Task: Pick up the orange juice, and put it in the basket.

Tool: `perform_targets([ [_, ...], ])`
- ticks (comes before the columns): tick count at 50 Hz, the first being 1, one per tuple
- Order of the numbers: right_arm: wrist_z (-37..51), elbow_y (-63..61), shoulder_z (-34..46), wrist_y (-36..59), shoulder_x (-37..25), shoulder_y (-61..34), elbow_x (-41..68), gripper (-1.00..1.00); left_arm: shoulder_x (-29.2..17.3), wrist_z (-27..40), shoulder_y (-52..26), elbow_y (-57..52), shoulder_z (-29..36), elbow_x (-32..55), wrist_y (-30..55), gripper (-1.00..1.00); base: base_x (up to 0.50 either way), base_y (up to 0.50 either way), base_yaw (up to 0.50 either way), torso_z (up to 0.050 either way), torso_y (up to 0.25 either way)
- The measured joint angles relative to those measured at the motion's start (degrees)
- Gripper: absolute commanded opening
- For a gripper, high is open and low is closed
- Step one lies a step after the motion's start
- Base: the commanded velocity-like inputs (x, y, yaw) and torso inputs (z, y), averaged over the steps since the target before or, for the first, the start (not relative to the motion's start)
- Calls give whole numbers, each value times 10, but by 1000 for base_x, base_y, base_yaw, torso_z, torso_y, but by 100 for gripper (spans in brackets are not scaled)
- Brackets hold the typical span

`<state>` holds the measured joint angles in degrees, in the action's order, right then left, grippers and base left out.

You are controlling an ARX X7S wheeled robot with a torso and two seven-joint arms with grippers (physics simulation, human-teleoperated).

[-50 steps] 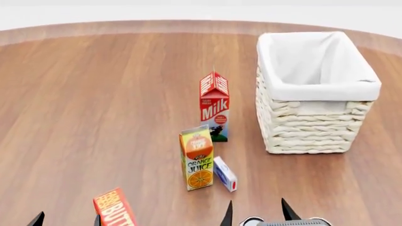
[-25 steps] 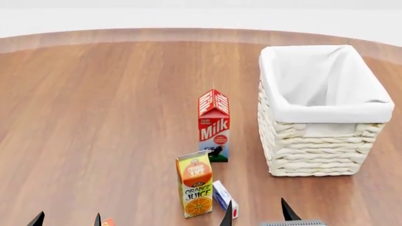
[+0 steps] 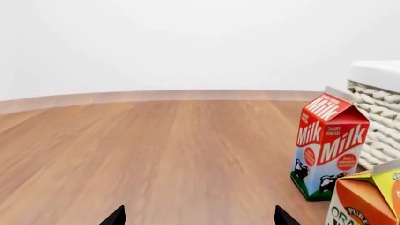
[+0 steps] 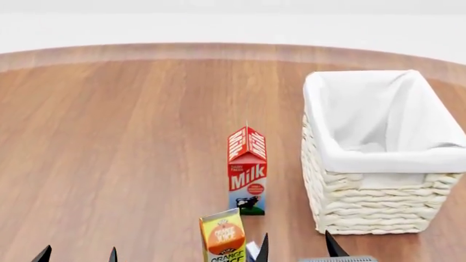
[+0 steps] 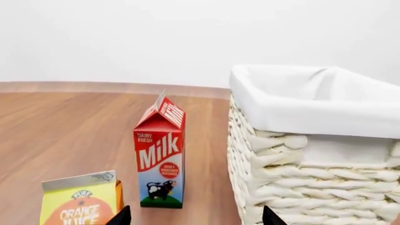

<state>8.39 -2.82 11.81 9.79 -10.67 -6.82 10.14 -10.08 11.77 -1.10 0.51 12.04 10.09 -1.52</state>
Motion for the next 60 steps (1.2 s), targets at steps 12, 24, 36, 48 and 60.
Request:
perform_targets([
  [12, 2, 2, 6, -3, -1, 0, 2, 100, -3, 3, -1, 0, 4, 3, -1, 100, 219, 0, 0, 0, 0],
  [24, 4, 4, 13, -7, -1, -1, 3, 100, -6, 7, -1, 1, 7, 6, -2, 100, 220, 0, 0, 0, 0],
  [36, 10, 5, 18, -12, -3, -1, 2, 100, -8, 10, -2, 1, 11, 8, -3, 100, 41, 0, 0, 0, 1],
  [48, 11, -16, 29, -14, -10, 17, -1, 100, -11, 13, -3, 1, 14, 11, -4, 100, 0, 0, 0, 0, 0],
  [60, 8, -55, 57, -22, -19, 52, -12, 100, -14, 16, -3, 1, 17, 14, -4, 100, 0, 0, 0, 0, 0],
])
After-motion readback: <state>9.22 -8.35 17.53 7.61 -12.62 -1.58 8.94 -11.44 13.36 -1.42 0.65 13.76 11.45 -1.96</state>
